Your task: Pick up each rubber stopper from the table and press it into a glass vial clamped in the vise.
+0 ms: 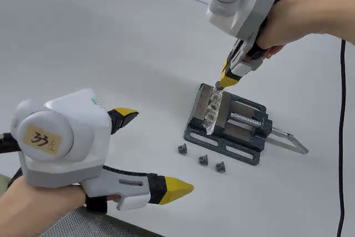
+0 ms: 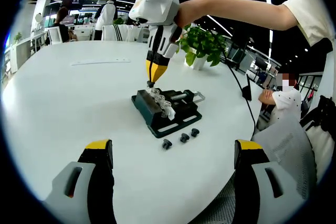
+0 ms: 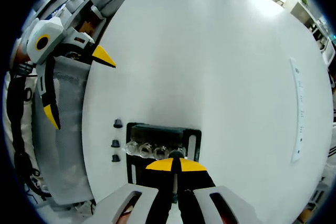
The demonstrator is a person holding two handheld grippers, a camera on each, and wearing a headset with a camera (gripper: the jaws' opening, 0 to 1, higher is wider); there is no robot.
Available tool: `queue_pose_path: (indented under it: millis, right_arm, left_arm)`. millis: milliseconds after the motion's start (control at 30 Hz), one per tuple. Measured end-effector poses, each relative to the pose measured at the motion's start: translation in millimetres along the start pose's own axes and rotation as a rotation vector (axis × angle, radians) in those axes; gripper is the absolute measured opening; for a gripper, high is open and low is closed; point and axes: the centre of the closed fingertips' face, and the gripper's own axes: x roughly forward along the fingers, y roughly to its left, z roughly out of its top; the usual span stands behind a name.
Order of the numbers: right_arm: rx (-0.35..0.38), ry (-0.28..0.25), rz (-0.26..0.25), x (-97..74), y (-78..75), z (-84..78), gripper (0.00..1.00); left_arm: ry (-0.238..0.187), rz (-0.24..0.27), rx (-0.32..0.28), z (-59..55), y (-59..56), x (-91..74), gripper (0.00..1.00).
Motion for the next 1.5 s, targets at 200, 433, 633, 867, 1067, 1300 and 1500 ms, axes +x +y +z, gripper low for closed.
queue_pose_path:
  millis: [200, 433, 633, 867, 1067, 1300, 1500]
  right_arm:
    - [0.026, -0.023, 0.008, 0.2, -1.5, -0.5, 0.0]
    - [0.003, 0.016, 0.009, 4.4, -2.0, -5.6, 0.0]
    - [0.011, -0.03, 0.009, 2.7, -2.1, -5.9, 0.0]
    - [-0.049, 0.013, -0.001, 1.8, -0.2, -4.9, 0.0]
    - [-0.045, -0.027, 0.017, 0.5, -1.5, -5.4, 0.0]
    - [-0.036, -0.058, 0.016, -2.5, 5.4, -5.1, 0.0]
    - [-0.029, -0.067, 0.02, -2.1, 5.4, -2.1, 0.0]
  left_arm:
    - [-0.005, 0.002, -0.012, -0.2, -0.3, 1.3, 0.95]
    - [-0.008, 0.008, -0.021, 0.3, 0.0, 1.0, 0.95]
    - [-0.017, 0.016, -0.033, 0.3, 4.4, 0.3, 0.95]
    - [-0.016, 0.018, -0.038, -1.4, 5.7, 0.0, 0.95]
    - [-0.018, 0.022, -0.034, 2.3, 6.6, -1.1, 0.95]
    - [-0.022, 0.023, -0.032, 4.4, 6.2, -0.4, 0.95]
    - [-0.016, 0.013, -0.031, 1.3, 2.8, 1.9, 0.95]
